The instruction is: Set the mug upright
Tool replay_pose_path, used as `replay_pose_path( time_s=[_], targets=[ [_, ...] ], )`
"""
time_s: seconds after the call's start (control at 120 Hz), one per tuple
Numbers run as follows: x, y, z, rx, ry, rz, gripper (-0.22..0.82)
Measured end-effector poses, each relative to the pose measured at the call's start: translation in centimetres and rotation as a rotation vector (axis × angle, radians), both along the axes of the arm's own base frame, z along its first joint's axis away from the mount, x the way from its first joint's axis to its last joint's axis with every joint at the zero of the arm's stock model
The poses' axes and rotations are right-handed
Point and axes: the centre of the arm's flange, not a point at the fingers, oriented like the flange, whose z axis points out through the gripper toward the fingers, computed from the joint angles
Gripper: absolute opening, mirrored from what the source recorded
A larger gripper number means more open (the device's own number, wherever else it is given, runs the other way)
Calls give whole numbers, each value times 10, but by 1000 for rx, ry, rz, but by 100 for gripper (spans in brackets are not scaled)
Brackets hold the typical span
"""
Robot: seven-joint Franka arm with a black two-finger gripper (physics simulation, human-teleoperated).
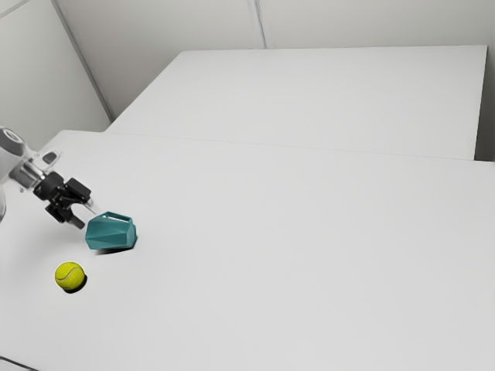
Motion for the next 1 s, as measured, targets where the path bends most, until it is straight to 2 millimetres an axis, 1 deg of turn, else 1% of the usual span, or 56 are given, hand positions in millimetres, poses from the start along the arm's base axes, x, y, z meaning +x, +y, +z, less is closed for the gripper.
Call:
replay_pose_path(
  time_s=[0.058,0.233,0.3,0.375,0.5,0.658,0.817,1.0],
  targets=[
    [-2,2,-7,-33,-11,7,60],
    [-6,5,-16,-116,-54,28,60],
    [-8,6,-21,-144,-67,40,58],
    [-9,7,-23,-169,-85,50,52],
    [-9,5,-25,-196,-106,56,37],
    [-6,-2,-39,-224,-108,51,24],
    [-8,1,-40,-227,-122,52,5],
    [-6,0,-36,-236,-148,54,-6]
  ],
)
